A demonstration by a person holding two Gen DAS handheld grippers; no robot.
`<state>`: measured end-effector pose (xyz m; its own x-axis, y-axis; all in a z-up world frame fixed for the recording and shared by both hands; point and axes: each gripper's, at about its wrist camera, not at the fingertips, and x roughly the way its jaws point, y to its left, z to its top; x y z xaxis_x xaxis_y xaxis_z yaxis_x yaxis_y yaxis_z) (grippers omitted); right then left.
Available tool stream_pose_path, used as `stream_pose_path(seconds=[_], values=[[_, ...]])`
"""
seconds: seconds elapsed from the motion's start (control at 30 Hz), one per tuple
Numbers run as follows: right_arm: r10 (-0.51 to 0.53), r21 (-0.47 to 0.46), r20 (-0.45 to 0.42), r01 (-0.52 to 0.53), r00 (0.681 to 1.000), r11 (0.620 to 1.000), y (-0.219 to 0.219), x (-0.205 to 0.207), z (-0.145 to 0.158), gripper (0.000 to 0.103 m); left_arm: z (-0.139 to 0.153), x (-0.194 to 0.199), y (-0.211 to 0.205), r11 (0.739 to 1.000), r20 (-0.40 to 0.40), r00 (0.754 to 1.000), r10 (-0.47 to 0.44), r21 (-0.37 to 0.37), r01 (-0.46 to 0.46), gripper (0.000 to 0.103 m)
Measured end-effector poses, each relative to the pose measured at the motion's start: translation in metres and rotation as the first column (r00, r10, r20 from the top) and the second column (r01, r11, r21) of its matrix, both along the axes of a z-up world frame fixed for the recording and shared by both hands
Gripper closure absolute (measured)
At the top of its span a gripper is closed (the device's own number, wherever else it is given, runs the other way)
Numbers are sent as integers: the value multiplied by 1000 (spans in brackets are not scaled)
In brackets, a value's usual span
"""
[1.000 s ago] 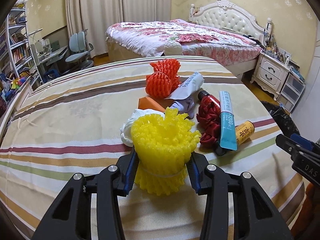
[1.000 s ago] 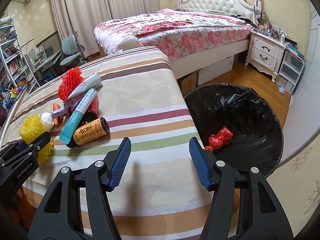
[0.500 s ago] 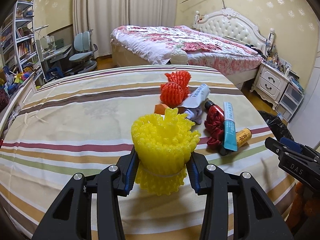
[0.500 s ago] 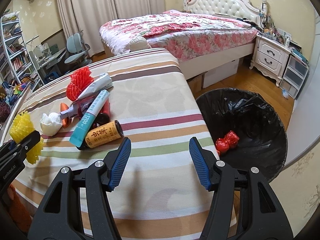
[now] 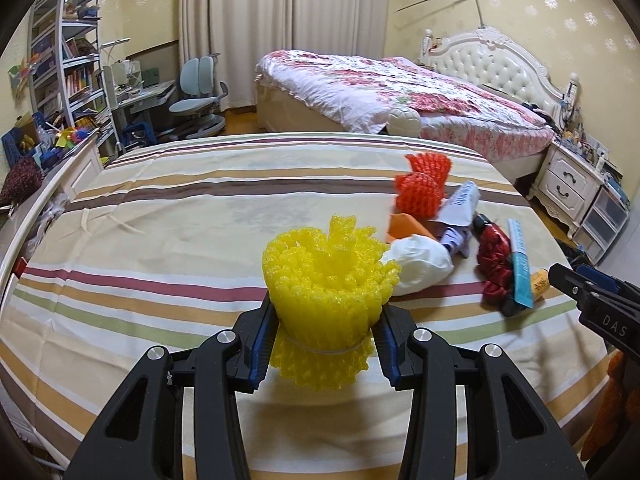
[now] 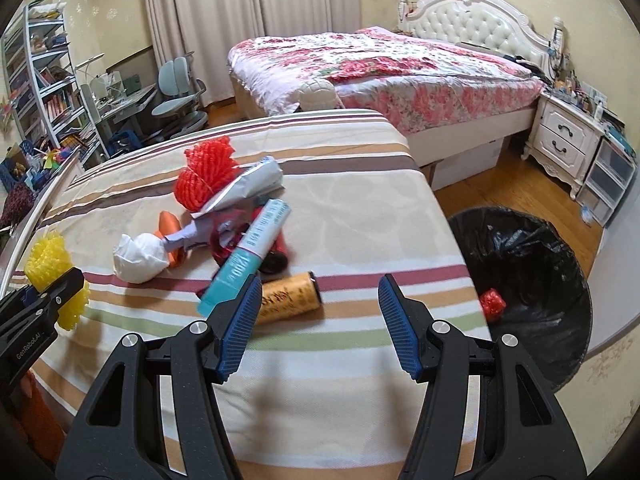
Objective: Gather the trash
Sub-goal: 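Grasp the teal toothpaste tube with the right gripper while the left holds the yellow net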
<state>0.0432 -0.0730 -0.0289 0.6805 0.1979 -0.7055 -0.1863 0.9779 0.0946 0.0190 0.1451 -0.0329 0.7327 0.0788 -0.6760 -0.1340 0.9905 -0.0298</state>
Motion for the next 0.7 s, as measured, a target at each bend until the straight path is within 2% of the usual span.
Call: stream_pose_path(seconds=[0.13,0.43,0.47,0.6,0.7], values=[[25,-2,-15,-25,1000,1000,16,6,-2,44,-3,-1,15,1000,-10,1000,30,-9,-30,59],[56,-31,-37,-57,998,998,41,18,-5,56,-11,0,40,997,-29,997,68,-33,-69,59],[58,-34,-45,-59,997,998,43,19,-6,60,-12,-1,42,997,-31,997,70,-36,-71,59],[58,-36,-61,-60,996,998,44,18,-9,63,-14,0,47,996,-39,997,71,-46,-73,59],[61,-30,-66,-63,996,998,45,16,-9,68,-15,0,48,996,-42,997,70,-53,-73,59]])
